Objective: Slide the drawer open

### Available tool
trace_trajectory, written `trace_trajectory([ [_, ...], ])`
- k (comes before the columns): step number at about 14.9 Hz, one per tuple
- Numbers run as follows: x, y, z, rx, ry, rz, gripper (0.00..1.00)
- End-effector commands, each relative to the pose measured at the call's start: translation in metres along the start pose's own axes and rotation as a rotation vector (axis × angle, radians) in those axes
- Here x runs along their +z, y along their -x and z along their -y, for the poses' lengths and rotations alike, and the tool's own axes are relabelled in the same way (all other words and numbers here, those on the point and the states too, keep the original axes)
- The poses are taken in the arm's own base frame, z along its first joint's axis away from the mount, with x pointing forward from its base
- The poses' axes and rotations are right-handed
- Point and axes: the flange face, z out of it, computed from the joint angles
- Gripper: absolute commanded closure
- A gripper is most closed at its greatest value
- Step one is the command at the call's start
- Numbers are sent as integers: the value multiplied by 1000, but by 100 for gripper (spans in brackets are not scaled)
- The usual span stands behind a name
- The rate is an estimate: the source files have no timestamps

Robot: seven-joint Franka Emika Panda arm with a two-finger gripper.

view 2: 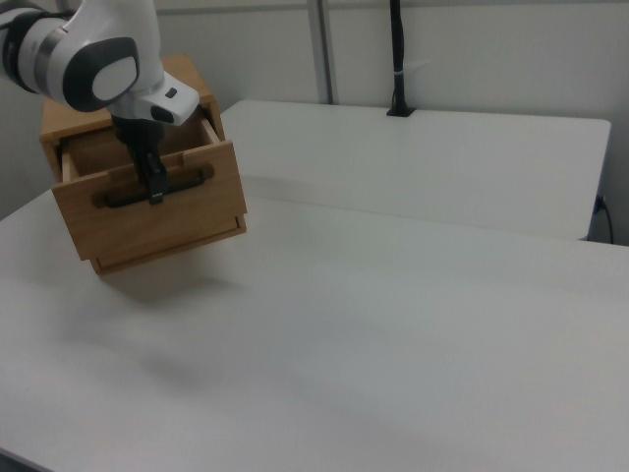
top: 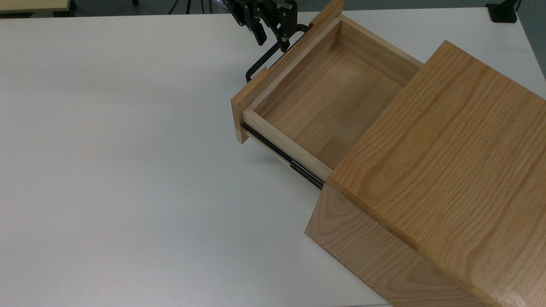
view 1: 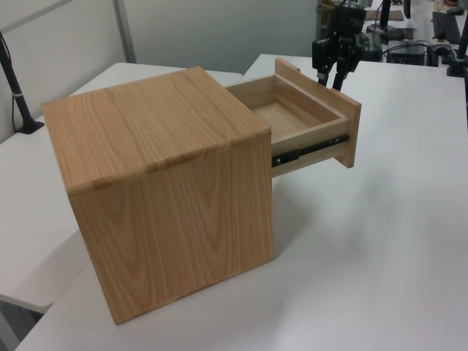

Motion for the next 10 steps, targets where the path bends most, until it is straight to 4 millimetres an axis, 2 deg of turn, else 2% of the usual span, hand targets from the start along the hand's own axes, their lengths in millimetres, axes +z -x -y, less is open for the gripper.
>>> trace_trajectory([
  [1,-46,20,4,-46,-37,7,0],
  [5,-84,25,11,-78,-14,-11,0],
  [6,-93,21,7,-98,21,-31,0],
  [9,-106,10,-2,-297,205,-37,0],
  [10,-109,2,-11,-368,268,-26,0],
])
